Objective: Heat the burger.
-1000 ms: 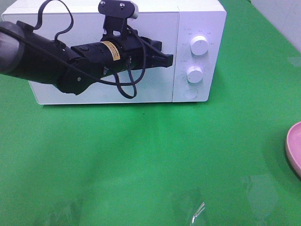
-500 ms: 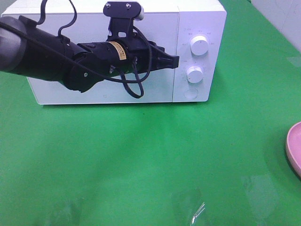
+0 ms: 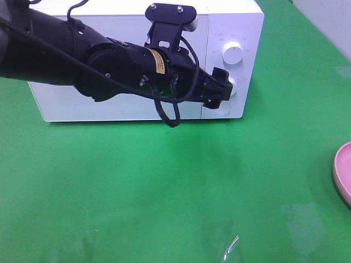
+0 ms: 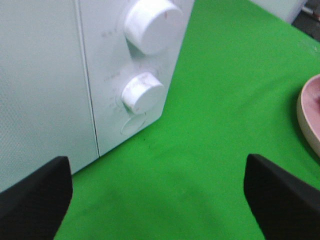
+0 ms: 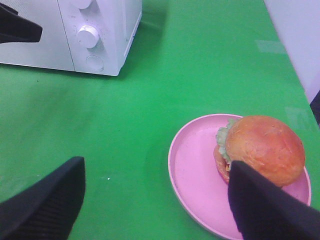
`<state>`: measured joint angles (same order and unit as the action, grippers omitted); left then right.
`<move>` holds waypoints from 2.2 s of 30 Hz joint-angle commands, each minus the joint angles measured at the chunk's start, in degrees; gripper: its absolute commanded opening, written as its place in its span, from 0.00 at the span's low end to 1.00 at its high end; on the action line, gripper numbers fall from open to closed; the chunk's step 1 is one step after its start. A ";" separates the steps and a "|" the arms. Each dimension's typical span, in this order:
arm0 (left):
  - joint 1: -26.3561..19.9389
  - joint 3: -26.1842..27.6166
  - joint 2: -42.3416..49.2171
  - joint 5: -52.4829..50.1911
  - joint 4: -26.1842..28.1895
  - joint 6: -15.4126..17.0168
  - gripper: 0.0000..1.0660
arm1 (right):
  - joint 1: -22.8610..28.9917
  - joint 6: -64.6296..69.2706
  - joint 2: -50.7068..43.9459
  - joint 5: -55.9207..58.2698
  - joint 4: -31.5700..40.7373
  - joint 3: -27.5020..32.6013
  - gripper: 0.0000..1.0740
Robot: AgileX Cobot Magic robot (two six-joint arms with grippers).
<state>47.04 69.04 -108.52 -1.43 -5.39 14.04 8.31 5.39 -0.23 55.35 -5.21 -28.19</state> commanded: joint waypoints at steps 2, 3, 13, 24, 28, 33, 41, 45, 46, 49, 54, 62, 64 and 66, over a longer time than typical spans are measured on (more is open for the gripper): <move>1.32 0.46 2.64 7.91 0.17 0.52 0.82 | -0.29 -0.23 -1.49 -0.40 0.06 0.06 0.70; 1.32 0.46 2.64 7.91 0.17 0.52 0.82 | -0.29 -0.23 -1.49 -0.40 0.06 0.06 0.70; 1.38 0.46 9.17 33.00 0.29 0.52 0.82 | -0.29 -0.17 -1.49 -0.40 0.06 0.06 0.70; -0.74 0.46 15.70 53.63 1.60 0.69 0.82 | -0.29 -0.17 -1.49 -0.40 0.06 0.06 0.70; -4.47 0.46 18.28 56.89 1.89 0.63 0.82 | -0.29 -0.17 -1.49 -0.40 0.06 0.06 0.70; -12.32 0.46 22.23 59.36 3.32 -1.49 0.82 | -0.29 -0.17 -1.49 -0.40 0.06 0.06 0.70; -30.48 0.46 27.27 66.18 11.92 -11.46 0.82 | -0.29 -0.17 -1.49 -0.40 0.06 0.06 0.70; -37.41 0.46 29.62 68.07 14.61 -14.55 0.82 | -0.29 -0.17 -1.49 -0.40 0.06 0.06 0.70; -37.41 0.46 29.62 68.07 14.61 -14.55 0.82 | -0.29 -0.17 -1.49 -0.40 0.06 0.06 0.70; -42.11 -1.26 33.69 68.24 15.24 -15.36 0.82 | -0.29 -0.17 -1.49 -0.40 0.06 0.06 0.70; -47.38 -9.85 41.31 64.86 15.64 -14.50 0.82 | -0.29 -0.17 -1.49 -0.40 0.06 0.06 0.70; -48.87 -23.49 55.00 61.88 13.18 -14.04 0.82 | -0.29 -0.17 -1.49 -0.40 0.06 0.06 0.70; -48.87 -26.30 59.07 61.65 13.01 -14.04 0.82 | -0.29 -0.17 -1.49 -0.40 0.06 0.06 0.70; -48.87 -28.71 63.37 61.59 13.01 -14.04 0.82 | -0.29 -0.17 -1.49 -0.40 0.06 0.06 0.70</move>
<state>-1.83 41.02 -46.58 60.73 7.79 -0.34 8.31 5.39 -0.23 55.35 -5.21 -28.19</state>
